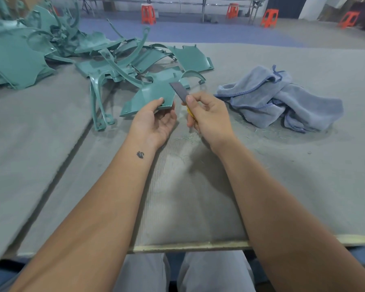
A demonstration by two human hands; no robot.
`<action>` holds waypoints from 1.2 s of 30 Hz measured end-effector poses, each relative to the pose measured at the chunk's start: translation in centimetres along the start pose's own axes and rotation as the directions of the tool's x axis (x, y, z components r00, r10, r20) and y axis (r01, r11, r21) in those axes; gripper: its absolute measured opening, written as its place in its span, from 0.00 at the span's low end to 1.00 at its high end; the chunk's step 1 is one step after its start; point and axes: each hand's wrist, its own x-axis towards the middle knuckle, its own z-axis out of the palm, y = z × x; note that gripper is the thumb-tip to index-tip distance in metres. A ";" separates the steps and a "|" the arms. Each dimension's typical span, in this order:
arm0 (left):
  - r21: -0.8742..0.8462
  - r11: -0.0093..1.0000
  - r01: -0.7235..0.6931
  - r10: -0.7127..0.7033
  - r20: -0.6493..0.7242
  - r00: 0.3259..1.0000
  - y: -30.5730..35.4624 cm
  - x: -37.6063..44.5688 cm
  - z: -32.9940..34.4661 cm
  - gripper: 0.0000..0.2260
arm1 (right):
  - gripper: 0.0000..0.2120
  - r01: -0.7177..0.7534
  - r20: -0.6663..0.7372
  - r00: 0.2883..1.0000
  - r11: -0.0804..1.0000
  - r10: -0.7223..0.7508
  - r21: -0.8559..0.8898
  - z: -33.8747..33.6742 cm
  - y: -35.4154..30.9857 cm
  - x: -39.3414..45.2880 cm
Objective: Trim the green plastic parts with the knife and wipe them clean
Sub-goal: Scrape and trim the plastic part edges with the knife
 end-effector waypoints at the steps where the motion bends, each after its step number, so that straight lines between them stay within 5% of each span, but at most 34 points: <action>1: 0.006 1.000 0.000 0.000 -0.004 1.000 0.0 0.1 0.0 0.03 | 0.13 -0.021 0.015 1.000 1.000 0.021 0.011 0.0 0.0 0.0; 4: 0.031 0.999 -0.008 0.009 -0.012 1.000 -0.1 0.1 0.0 0.02 | 0.20 -0.128 0.071 0.989 0.991 0.126 0.027 -0.2 -0.2 0.1; 6: 0.036 0.999 -0.005 0.005 -0.006 1.000 0.0 0.1 0.0 0.02 | 0.15 -0.151 0.091 0.985 0.988 0.148 0.030 -0.3 -0.2 0.1; 9: 0.030 0.999 0.016 -0.016 -0.002 1.000 0.0 0.0 0.2 0.03 | 0.09 -0.141 0.111 0.984 0.990 0.138 0.019 -0.2 0.0 0.2; 20: -0.016 1.000 0.003 -0.003 0.048 0.999 0.2 -0.9 0.5 0.08 | 0.15 -0.122 0.264 0.959 0.991 0.105 0.047 -0.5 0.6 0.2; 36: 0.050 0.997 0.067 -0.072 0.113 0.991 0.2 -1.3 0.1 0.04 | 0.12 -0.207 -0.023 0.975 0.937 0.222 0.283 -1.1 0.9 0.8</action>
